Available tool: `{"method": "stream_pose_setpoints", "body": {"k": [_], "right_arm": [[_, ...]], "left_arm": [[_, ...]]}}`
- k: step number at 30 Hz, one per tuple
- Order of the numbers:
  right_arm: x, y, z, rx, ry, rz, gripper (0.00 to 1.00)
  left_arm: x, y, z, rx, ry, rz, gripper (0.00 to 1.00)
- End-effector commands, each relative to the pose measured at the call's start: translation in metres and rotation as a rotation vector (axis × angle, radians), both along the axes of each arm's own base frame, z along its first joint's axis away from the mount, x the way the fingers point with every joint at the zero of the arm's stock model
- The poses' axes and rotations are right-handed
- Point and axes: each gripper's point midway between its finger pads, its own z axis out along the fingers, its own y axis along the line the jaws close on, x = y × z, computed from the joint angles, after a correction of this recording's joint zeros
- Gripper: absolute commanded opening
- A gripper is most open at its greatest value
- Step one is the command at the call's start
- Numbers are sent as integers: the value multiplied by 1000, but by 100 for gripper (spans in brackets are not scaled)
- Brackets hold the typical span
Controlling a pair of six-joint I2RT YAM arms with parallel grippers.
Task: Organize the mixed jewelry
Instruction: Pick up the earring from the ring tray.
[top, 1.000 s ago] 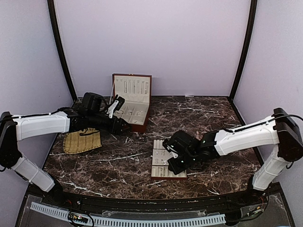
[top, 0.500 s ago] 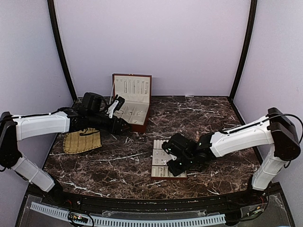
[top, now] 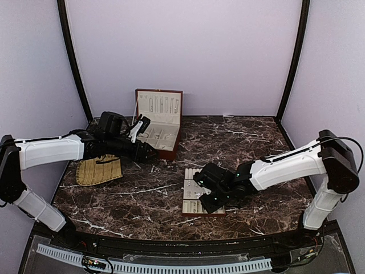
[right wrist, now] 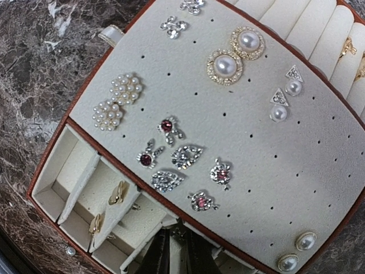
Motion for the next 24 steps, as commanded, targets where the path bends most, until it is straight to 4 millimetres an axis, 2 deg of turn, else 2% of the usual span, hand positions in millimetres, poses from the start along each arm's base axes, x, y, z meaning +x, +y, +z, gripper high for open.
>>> {"method": "stream_pose_setpoints", "body": {"k": [1, 5, 11, 13, 24], "right_arm": [[9, 4, 0, -11, -42, -5, 12], [9, 6, -1, -10, -44, -4, 10], [9, 8, -2, 5, -38, -7, 0], [8, 10, 1, 19, -33, -7, 0], [7, 2, 40, 197, 15, -67, 0]], "left_arm": [[-3, 2, 15, -24, -44, -11, 60], [-4, 1, 16, -26, -44, -13, 60], [-4, 2, 16, -24, -46, -14, 60], [-4, 2, 16, -26, -47, -14, 60], [-5, 1, 19, -37, -55, -21, 60]]}}
